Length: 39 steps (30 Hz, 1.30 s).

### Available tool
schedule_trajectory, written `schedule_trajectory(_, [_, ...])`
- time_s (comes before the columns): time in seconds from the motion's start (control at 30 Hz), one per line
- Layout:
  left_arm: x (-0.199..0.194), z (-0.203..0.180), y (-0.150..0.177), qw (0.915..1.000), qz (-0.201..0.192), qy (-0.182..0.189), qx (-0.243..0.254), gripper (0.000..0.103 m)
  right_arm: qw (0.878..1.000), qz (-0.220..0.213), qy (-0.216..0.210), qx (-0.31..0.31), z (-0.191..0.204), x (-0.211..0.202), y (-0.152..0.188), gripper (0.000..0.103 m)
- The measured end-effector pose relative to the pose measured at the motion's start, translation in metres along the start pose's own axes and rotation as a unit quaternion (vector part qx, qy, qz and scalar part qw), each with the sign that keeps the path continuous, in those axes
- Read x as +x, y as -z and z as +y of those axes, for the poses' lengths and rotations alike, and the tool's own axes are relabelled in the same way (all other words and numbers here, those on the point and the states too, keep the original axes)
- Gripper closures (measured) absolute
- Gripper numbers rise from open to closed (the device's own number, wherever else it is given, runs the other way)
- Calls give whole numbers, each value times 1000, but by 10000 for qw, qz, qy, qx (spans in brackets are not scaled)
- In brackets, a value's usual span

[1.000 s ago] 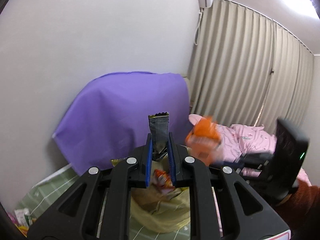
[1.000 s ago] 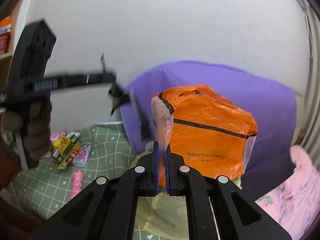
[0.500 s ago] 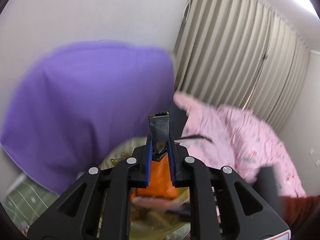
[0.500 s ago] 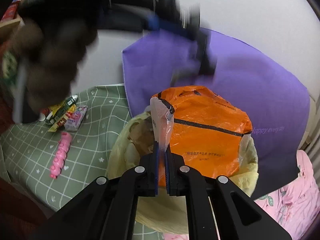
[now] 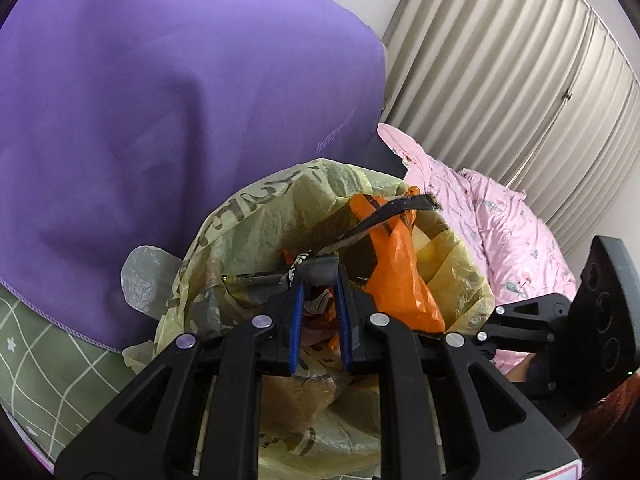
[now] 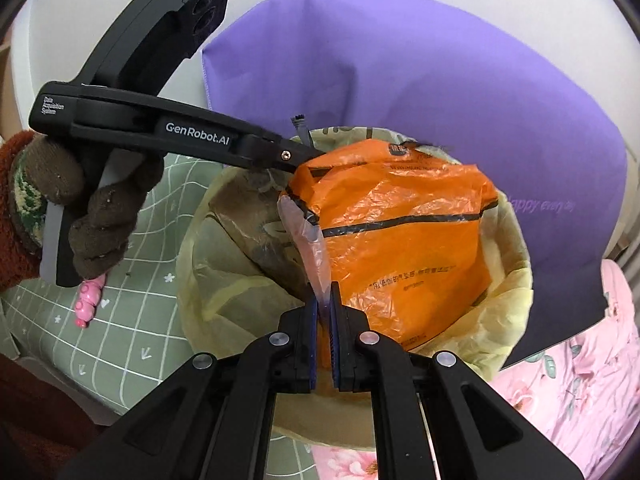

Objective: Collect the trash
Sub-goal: 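Lower both held items into the yellow trash bag and open both grippers, then move both open grippers back over the table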

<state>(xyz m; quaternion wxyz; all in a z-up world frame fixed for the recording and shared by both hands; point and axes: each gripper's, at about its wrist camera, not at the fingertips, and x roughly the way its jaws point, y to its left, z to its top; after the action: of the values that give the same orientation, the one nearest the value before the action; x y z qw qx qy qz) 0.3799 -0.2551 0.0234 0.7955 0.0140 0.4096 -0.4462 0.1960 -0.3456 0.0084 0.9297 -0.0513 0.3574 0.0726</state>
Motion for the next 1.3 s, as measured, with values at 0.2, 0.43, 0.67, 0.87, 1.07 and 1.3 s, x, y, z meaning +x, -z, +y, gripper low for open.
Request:
schedule_trajectory(0.2, [-15, 15, 0, 9994, -101, 220, -239, 72, 9999, -126, 35, -78, 11, -12, 3, 81])
schedule_trajectory(0.43, [-49, 19, 6, 9986, -397, 108, -342, 63, 9993, -334, 153, 94, 22, -33, 6, 68])
schedule_trajectory(0.67, [-87, 34, 34, 9936, -873, -323, -646, 59, 9969, -667, 213, 355, 35, -47, 3, 60])
schedule_trajectory(0.87, [-121, 50, 72, 9840, -1141, -1168, -719, 59, 9934, -839, 472, 623, 44, -36, -14, 60])
schedule_trajectory(1.07, [-174, 74, 118, 9630, -1389, -2094, -976, 58, 9936, -970, 140, 562, 73, -12, -41, 60])
schedule_trajectory(1.3, [-257, 131, 180, 9143, -1711, -3194, -1808, 58, 9955, -761, -571, 24, 147, 41, -68, 60])
